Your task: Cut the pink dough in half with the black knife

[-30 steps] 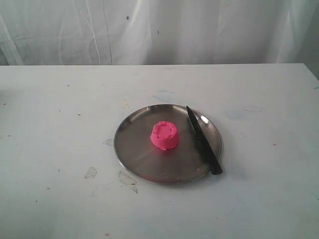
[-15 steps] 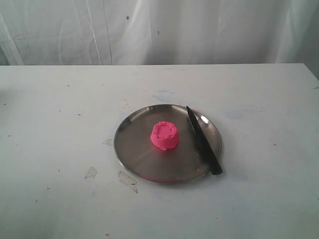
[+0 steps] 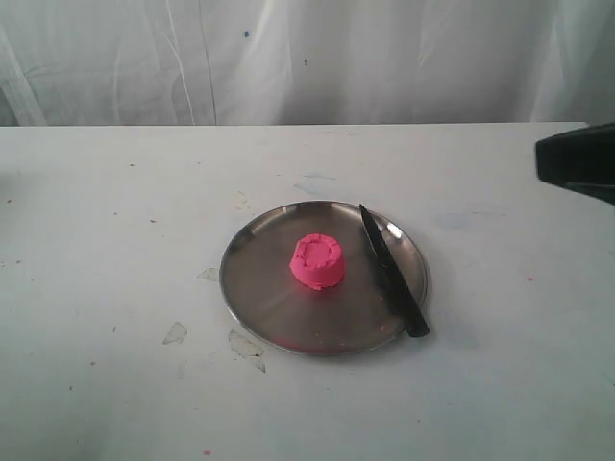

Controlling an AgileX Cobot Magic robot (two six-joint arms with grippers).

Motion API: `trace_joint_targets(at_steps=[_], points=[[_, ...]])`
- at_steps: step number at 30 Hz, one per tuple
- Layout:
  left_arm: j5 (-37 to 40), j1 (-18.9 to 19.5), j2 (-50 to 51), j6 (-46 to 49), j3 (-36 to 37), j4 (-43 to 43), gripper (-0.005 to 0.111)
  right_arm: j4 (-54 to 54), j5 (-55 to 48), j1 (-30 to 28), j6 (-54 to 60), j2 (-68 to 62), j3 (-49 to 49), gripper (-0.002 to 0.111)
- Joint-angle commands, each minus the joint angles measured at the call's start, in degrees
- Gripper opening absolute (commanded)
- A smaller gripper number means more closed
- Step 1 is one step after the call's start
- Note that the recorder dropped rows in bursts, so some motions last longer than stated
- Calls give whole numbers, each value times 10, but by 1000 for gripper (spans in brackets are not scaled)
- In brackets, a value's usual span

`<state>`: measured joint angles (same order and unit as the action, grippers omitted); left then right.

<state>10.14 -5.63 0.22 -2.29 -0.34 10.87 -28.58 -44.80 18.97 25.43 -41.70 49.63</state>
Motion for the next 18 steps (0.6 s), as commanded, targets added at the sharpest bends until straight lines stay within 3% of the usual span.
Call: trace_joint_targets(at_steps=[1,7,18], points=[[0,-2,-2,-3,3,2,0,-30,3,-1,47,-50,5,0],[0,-2,-2,-3,3,2,0,-73,12,-27,77,-135,4,0],[0,-2,-2,-3,3,2,0,-366,-27,-181,281,-260,-63,0]])
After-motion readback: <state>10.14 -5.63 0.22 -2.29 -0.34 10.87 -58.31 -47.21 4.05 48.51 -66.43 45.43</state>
